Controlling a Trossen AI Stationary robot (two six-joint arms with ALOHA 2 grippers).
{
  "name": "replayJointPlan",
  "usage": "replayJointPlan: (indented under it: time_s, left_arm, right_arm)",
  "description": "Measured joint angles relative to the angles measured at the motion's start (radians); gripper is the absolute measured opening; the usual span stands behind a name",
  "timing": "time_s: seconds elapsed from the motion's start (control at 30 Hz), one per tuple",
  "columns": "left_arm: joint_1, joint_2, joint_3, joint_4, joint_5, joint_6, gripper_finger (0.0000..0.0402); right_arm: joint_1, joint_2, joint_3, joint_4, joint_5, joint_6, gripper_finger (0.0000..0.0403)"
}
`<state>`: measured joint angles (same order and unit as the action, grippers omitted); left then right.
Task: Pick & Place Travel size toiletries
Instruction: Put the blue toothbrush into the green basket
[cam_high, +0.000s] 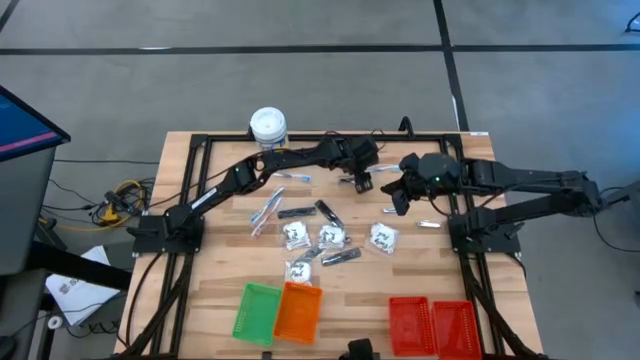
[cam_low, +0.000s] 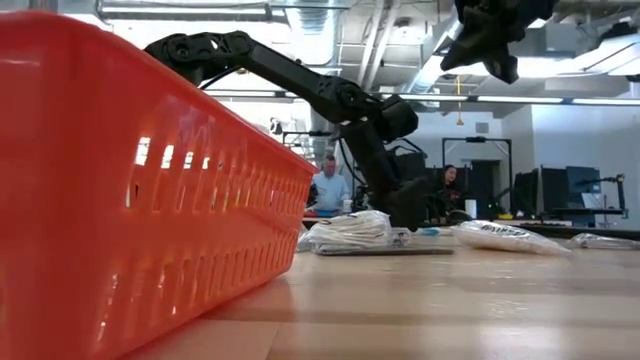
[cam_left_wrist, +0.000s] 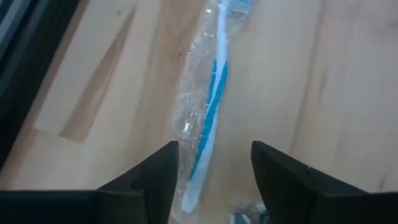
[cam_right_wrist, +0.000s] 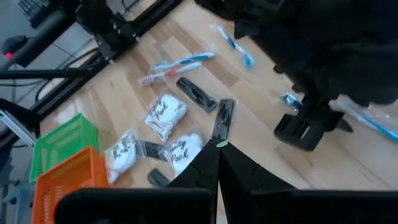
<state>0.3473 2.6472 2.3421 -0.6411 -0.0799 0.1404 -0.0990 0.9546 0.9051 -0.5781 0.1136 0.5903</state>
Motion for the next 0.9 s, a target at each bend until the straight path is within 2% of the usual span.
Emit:
replayJointPlan:
  time_s: [0.23,0.7,0.9]
  left_arm:
    - [0.0,0.0,0.0,-0.008,0.0,0.011,0.0148]
    - [0.0,-0.002,0.0,-0.031,0.02,0.039,0.0013]
    - [0.0,-0.008,0.0,-0.037,0.034,-0.033,0.0008]
  right_arm:
    - [-0.015,0.0,0.0,0.01,-0.02,0.001,0.0]
    - [-0.014,0.0,0.0,0.011,-0.021,0.007,0.0]
    - [-0.014,0.0,0.0,0.013,-0.033,0.013,0.0]
